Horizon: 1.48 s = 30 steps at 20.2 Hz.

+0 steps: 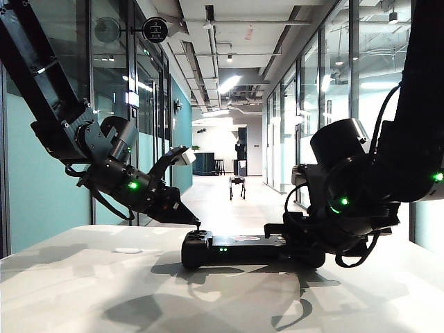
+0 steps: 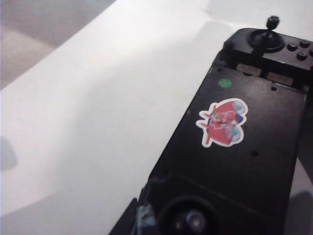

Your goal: Push the left joystick on the remote control sitting on the white table backward to make the robot dog back up in a straight line until it returns close to you.

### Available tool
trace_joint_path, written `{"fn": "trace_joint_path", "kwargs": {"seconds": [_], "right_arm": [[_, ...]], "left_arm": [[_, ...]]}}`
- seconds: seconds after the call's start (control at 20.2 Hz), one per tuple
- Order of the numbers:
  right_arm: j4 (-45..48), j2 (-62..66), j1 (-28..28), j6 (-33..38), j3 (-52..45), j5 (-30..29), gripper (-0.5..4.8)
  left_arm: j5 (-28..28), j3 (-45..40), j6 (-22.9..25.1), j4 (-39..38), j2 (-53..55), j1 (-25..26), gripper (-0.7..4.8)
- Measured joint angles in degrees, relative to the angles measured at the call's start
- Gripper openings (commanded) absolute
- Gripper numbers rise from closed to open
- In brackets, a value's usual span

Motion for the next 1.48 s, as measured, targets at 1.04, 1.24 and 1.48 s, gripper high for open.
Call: {"fn": "trace_joint_path", "kwargs": {"seconds": [1.04, 1.24, 1.48], "right_arm": [[0.00, 0.00, 0.00, 0.31, 0.07, 1.77, 1.98], [0.00, 0.00, -0.02, 0.31, 0.07, 1.66, 1.98], [-0.02, 0.00, -0.02, 0.31, 0.13, 1.64, 1.98]], "left_arm": [[2.47, 5.29, -2.16, 0.57, 3.37, -1.20, -0.06], [2.19, 5.49, -2.05, 0.35, 4.59, -1.68, -0.06], [2.12, 5.60, -2.03, -0.70, 4.72, -1.62, -0.07]]}}
